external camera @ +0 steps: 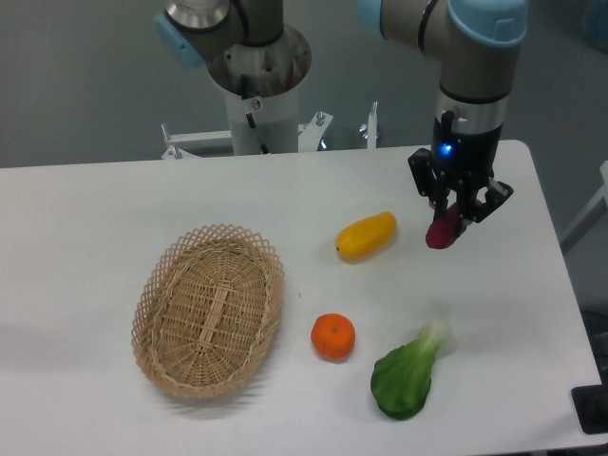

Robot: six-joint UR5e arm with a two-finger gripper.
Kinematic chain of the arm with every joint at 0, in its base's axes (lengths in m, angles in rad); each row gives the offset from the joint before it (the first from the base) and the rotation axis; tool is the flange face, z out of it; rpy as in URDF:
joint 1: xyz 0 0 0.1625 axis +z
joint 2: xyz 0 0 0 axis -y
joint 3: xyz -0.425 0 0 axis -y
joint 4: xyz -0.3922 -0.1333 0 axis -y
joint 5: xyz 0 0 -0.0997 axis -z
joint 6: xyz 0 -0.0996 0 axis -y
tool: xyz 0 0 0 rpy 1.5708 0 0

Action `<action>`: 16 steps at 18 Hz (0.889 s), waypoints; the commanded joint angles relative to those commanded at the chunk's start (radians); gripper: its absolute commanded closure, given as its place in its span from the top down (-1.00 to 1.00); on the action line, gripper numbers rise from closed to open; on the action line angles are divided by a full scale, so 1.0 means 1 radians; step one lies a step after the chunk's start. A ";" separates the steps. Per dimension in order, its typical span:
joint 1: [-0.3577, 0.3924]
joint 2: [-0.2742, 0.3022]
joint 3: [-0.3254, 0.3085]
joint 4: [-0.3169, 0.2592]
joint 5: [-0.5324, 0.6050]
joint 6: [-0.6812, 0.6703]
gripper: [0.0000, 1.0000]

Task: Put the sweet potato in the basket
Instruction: 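Lift the held purple sweet potato upward with the gripper, then carry the sweet potato over the yellow fruit toward the wicker basket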

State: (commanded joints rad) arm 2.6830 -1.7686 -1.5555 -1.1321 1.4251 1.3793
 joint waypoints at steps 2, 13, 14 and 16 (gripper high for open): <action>-0.017 -0.012 -0.002 0.014 0.000 -0.041 -0.53; -0.222 -0.005 -0.109 0.146 0.057 -0.425 -0.53; -0.251 0.003 -0.129 0.165 0.076 -0.478 -0.53; -0.303 0.011 -0.164 0.192 0.103 -0.599 -0.53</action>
State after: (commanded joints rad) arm 2.3795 -1.7580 -1.7194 -0.9404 1.5278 0.7798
